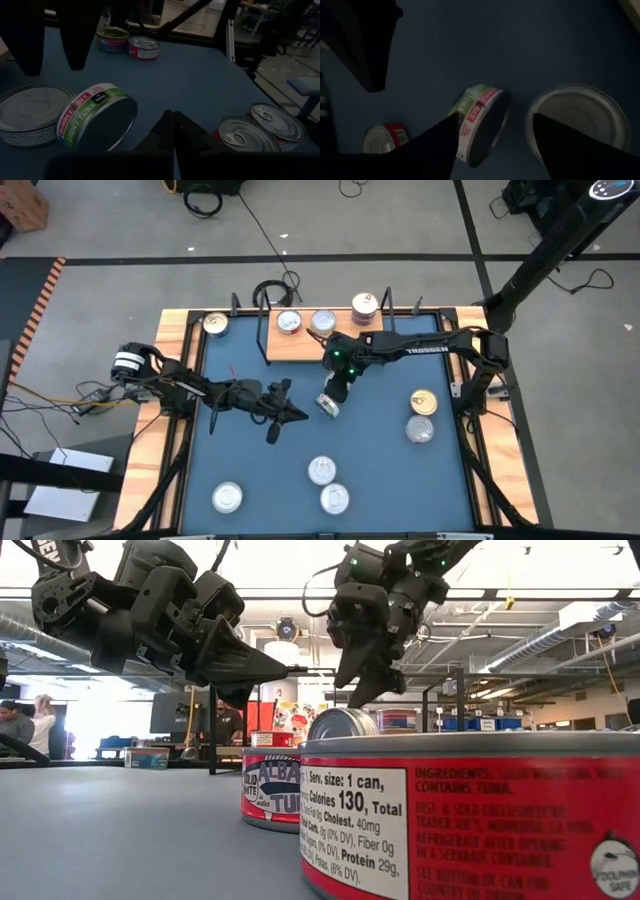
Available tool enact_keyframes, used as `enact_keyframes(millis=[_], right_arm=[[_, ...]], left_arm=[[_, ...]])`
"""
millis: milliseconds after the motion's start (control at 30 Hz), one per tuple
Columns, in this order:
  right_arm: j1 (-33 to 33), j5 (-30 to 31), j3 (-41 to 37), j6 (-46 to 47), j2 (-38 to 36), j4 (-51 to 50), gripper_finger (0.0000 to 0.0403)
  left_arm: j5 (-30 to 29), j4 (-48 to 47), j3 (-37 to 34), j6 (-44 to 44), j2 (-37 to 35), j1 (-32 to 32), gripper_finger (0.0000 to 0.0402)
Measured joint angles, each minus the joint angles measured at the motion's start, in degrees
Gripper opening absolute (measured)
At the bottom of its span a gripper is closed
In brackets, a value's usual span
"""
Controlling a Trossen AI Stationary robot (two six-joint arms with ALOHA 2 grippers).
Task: Stack canned seafood by type on shelf
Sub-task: Stack the green tuna can on top of the green tuna can on the shelf
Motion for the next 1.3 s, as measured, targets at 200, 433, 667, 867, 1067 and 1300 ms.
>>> enact_keyframes(millis=[200,433,667,867,1067,1300], right_arm=[[4.4,9.5,2.9,1.7,0.0,-8.2,0.0275],[11.3,18.6,3.0,5.5,-0.1,-8.4,0.0294],[15.5,24.8,2.6,8.8,-0.1,-6.6,0.0307],[15.9,24.9,-0.3,11.8,0.5,-4.4,0.0307],[16.0,26.0,-2.6,11.0,0.5,-0.4,0.0304],[15.5,26.4,-4.7,10.5,0.5,0.7,0.0272]], left_arm=[[0.0,0.0,0.0,0.1,0.0,0.0,0.0005],[0.0,0.0,0.0,1.1,0.0,0.0,0.0005],[0.0,0.0,0.0,1.4,0.0,0.0,0.0005],[0.0,0.0,0.0,1.4,0.0,0.0,0.0005],[-0.1,-0.2,0.0,1.4,0.0,0.0,0.0005],[-0.1,-0.3,0.0,1.4,0.0,0.0,0.0005]])
